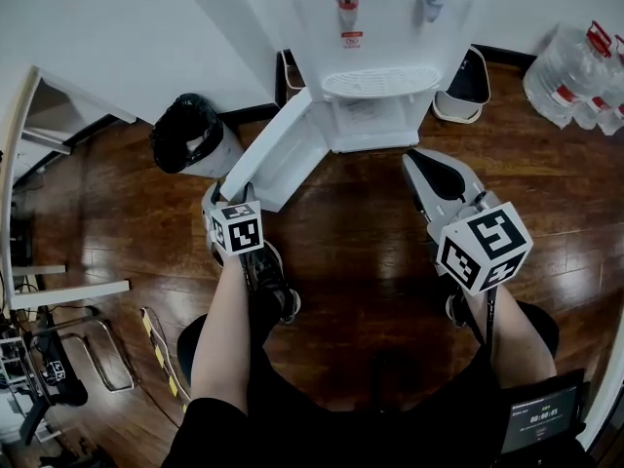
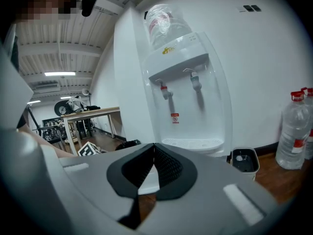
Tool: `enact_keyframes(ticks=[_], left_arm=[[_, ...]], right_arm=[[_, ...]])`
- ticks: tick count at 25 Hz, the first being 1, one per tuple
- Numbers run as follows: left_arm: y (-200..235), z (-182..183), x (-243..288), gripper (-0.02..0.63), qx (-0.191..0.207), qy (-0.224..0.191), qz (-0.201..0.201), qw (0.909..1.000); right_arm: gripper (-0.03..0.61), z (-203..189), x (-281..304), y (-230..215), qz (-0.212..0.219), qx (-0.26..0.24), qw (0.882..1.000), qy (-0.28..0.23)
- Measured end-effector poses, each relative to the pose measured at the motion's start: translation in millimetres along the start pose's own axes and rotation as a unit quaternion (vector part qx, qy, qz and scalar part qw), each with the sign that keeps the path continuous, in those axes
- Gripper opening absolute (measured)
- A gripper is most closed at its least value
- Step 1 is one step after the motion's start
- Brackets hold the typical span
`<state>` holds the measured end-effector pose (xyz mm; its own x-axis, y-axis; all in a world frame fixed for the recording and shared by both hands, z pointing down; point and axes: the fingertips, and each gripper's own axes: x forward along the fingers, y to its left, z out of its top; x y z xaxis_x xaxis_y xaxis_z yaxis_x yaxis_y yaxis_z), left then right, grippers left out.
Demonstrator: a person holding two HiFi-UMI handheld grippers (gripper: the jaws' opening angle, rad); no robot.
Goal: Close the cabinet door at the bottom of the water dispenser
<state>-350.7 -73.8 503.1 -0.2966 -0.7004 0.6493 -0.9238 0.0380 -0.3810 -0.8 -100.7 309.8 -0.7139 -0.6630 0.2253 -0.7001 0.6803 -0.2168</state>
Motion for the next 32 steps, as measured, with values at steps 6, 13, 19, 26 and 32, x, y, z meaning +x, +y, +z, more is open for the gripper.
enact_keyframes(ticks=[6,13,19,26,32], left_arm=[[-55,-8,-37,0.252,-0.002,0.008,-0.076,0.9971],[-134,0,-75,0.23,-0.069,0.028,-0.195,0.978],[-161,5,-80,0.242,-0.096,0.032,-0.207,0.973],[-203,14,-98,0.282,-0.077,0.029,-0.217,0.9727],[-233,23,-106,0.321,-0.022,0.017,-0.254,0.9668]], right_arm=[[0.005,-5,-2,12,0.01,-0.019,1.0,0.005],[0.005,-29,-5,13,-0.006,-0.066,0.997,0.035],[0.005,-40,-17,1,-0.017,-0.065,0.997,0.048],[0.005,-52,-33,-11,-0.023,-0.058,0.996,0.062],[0.005,-46,-22,-15,-0.019,-0.054,0.996,0.065]])
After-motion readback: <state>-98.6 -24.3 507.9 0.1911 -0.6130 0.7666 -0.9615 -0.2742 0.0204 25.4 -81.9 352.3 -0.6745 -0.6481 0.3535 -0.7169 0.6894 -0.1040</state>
